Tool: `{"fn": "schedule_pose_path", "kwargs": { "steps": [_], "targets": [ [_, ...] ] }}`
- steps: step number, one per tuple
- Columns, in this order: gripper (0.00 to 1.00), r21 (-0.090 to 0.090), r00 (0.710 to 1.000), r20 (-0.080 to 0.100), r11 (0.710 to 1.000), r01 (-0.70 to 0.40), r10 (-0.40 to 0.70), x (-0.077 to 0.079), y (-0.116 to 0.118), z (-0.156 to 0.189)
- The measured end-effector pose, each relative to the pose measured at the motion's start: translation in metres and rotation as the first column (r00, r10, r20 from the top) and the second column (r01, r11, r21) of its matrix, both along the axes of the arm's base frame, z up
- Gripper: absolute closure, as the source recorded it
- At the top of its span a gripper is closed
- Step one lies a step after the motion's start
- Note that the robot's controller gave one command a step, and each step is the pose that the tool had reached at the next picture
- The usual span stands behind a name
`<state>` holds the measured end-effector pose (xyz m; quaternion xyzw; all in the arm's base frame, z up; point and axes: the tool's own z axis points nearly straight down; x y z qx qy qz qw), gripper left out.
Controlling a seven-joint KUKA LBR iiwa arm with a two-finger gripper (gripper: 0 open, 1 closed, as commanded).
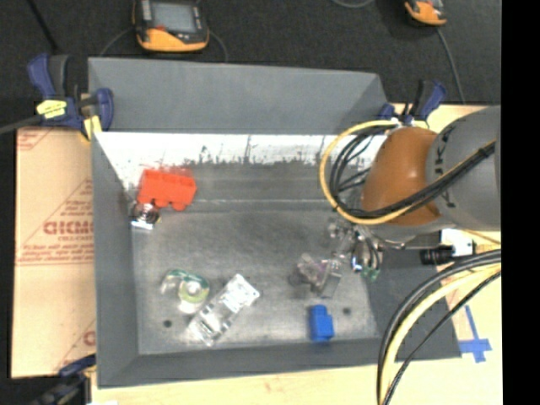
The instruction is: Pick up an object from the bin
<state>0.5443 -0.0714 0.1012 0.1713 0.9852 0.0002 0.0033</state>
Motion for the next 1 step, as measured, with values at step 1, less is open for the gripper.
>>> {"fn": "schedule_pose_path", "kwargs": {
  "steps": [1],
  "targets": [
    [0.00,0.001,0.976,0.000,0.976,0.219,-0.219,0.0176,0.0015,-0.0006]
  ]
}}
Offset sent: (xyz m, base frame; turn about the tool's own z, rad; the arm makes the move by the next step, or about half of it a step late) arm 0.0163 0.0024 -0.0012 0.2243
